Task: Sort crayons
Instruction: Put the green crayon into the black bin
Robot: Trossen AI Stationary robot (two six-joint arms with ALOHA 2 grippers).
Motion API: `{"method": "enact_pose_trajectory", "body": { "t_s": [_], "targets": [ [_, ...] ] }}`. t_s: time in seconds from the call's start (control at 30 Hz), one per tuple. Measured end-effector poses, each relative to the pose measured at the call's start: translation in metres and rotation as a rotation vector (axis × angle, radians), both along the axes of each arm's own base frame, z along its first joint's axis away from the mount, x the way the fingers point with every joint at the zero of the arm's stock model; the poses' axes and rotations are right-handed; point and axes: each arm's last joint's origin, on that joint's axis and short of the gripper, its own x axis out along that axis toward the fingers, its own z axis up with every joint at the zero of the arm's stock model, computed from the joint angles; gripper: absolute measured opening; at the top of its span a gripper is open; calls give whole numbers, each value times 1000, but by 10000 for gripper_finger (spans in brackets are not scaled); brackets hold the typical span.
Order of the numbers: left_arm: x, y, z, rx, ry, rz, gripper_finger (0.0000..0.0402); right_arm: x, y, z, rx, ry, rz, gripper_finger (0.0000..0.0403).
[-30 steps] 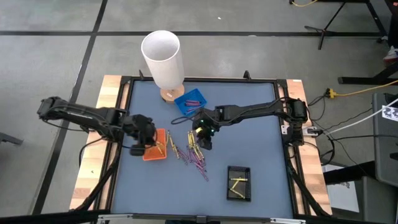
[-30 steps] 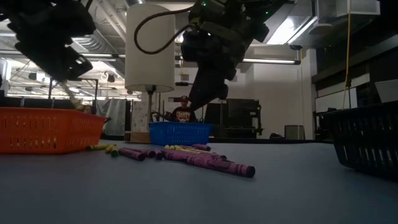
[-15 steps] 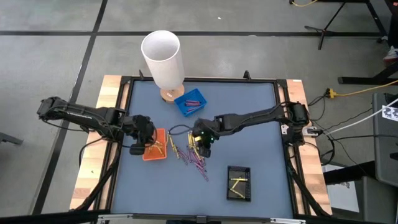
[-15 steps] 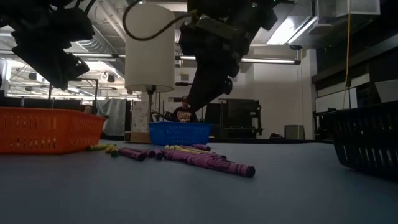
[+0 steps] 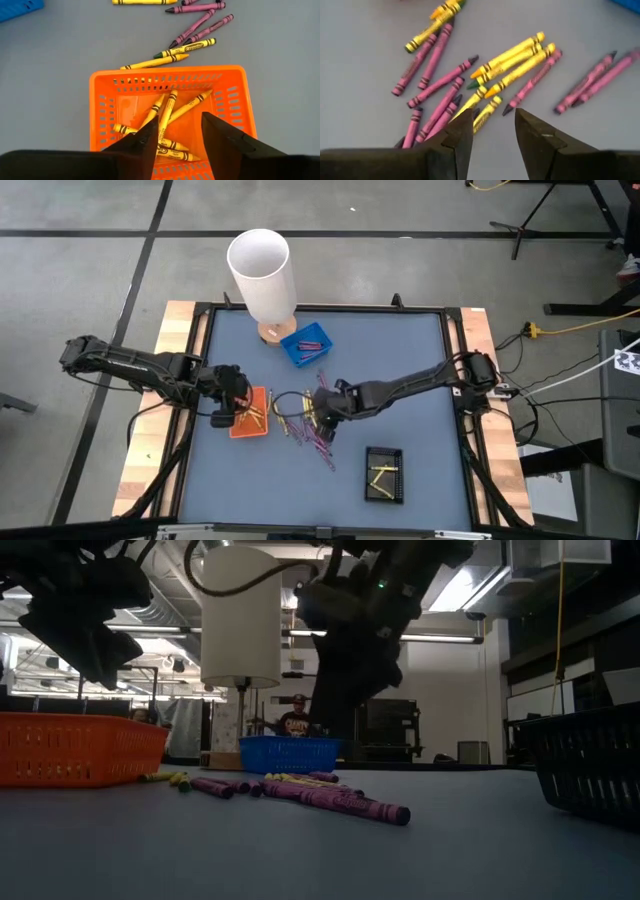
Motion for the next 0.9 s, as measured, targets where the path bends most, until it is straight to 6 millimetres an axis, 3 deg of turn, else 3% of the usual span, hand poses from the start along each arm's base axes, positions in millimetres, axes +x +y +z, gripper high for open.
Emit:
{"method": "enact_pose_trajectory", "body": {
  "t_s": [0.43,0.9],
  "targets": [
    [1,0,1,0,-17,1,131,9,7,-35,6,22,-125,144],
    [2,0,1,1,-21,1,131,13,7,-54,-7,54,-135,144]
  ]
}}
